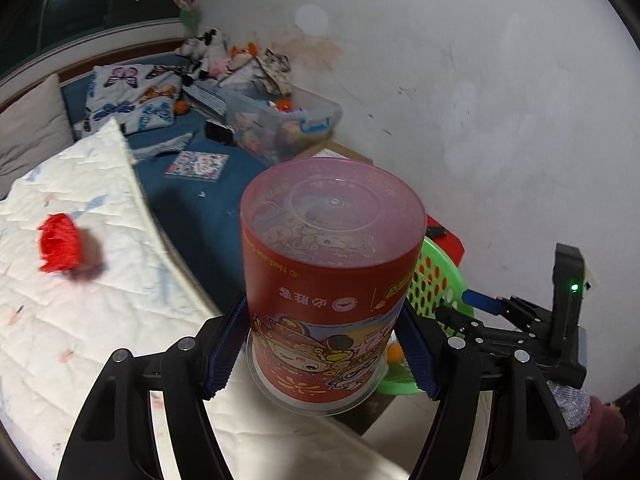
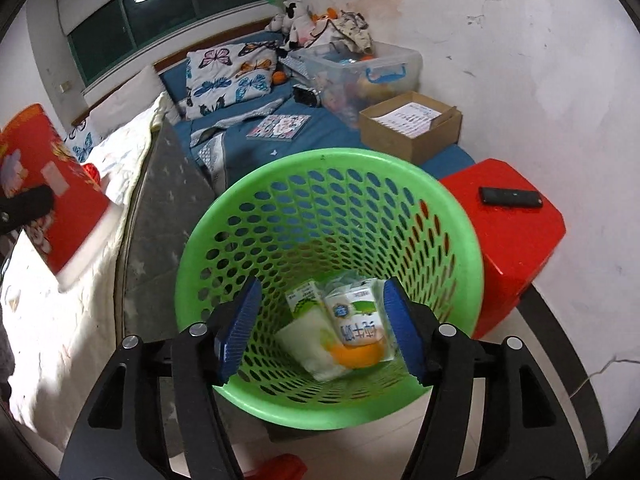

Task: Collect trash
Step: 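Drop the red snack tube into the green basket by opening the left gripper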

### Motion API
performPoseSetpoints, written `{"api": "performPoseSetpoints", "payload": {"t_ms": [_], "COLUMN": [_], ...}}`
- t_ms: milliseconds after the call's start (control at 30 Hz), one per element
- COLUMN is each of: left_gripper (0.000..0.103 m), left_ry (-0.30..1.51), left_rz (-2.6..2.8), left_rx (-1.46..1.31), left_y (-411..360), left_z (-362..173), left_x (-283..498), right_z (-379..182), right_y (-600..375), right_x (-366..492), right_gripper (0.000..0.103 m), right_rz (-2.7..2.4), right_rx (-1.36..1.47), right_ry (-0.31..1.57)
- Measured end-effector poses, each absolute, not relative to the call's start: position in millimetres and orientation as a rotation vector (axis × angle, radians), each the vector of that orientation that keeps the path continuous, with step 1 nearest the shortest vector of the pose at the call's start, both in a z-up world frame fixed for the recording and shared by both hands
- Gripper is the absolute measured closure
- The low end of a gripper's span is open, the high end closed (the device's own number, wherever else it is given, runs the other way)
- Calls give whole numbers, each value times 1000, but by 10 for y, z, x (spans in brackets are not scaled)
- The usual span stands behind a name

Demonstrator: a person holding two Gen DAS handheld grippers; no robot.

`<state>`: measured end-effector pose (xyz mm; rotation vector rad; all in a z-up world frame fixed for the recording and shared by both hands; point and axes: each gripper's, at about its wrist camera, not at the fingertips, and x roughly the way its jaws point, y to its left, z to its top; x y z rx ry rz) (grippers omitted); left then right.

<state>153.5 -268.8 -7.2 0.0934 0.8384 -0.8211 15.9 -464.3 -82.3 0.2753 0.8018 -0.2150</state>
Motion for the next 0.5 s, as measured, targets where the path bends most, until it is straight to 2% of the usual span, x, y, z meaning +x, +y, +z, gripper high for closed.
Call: {"api": "performPoseSetpoints", "payload": {"t_ms": [500], "left_gripper": [34], "left_ry": [935], "left_rz": [-865], "left_rx": [204], "left_y": [-3438], "left_z": [-406], "left_x": [1601], "right_z": [-728], "right_y": [-4768], "right_x": [-143], "right_gripper": [33], "right_rz": [-213], "right_rx": [325], "right_ry": [753]}}
